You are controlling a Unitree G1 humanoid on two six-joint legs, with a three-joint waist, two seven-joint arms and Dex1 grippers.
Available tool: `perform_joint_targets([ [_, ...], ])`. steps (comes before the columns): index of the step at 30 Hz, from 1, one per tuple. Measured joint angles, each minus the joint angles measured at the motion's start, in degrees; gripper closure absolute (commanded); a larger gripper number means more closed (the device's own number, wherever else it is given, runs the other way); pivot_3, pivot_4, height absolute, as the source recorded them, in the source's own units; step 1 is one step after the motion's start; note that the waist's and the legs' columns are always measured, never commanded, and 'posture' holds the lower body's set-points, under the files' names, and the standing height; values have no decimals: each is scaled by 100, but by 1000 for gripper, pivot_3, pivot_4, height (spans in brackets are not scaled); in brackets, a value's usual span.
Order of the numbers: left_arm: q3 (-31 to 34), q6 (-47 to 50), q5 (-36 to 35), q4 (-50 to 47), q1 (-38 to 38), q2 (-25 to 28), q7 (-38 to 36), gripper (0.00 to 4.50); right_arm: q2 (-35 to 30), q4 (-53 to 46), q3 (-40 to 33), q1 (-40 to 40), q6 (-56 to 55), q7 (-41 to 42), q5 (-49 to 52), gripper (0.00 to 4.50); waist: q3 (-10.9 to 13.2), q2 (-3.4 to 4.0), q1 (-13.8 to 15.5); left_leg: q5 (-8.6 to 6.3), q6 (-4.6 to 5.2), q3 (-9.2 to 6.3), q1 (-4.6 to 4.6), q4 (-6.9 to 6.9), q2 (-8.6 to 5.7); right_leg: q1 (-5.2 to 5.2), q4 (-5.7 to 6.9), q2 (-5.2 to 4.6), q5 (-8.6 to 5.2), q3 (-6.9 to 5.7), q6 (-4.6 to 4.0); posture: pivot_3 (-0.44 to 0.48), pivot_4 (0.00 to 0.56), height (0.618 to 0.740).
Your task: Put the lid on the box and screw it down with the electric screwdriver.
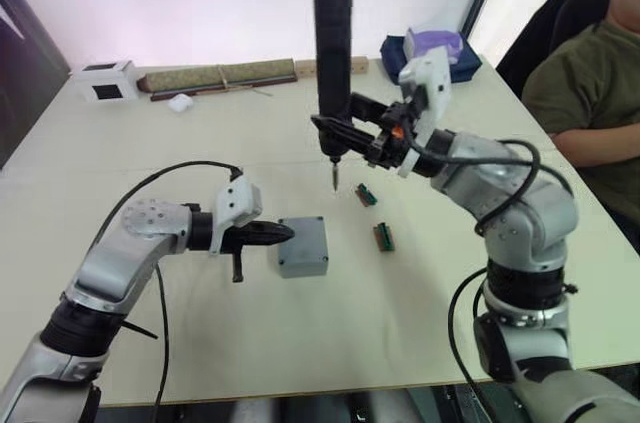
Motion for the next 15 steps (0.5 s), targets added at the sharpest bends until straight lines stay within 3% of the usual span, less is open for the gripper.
perform_joint_targets([
  [6, -125, -172, 163, 244, -162, -291, 75, 4500, 264, 5, 417, 864, -1078, 121, -240, 2618, -1, 0, -26, 0, 0, -3, 5, -4, 4, -2, 4, 8, 0, 0, 0, 0, 150, 740],
  [15, -135, -312, 234, 317, -139, -328, 96, 4500, 464, 357, 902, 1517, -2295, 55, -927, 2618, -2, 0, -34, 0, -1, -5, 10, -4, 6, -1, 11, 11, -1, 0, -1, 0, 150, 740],
])
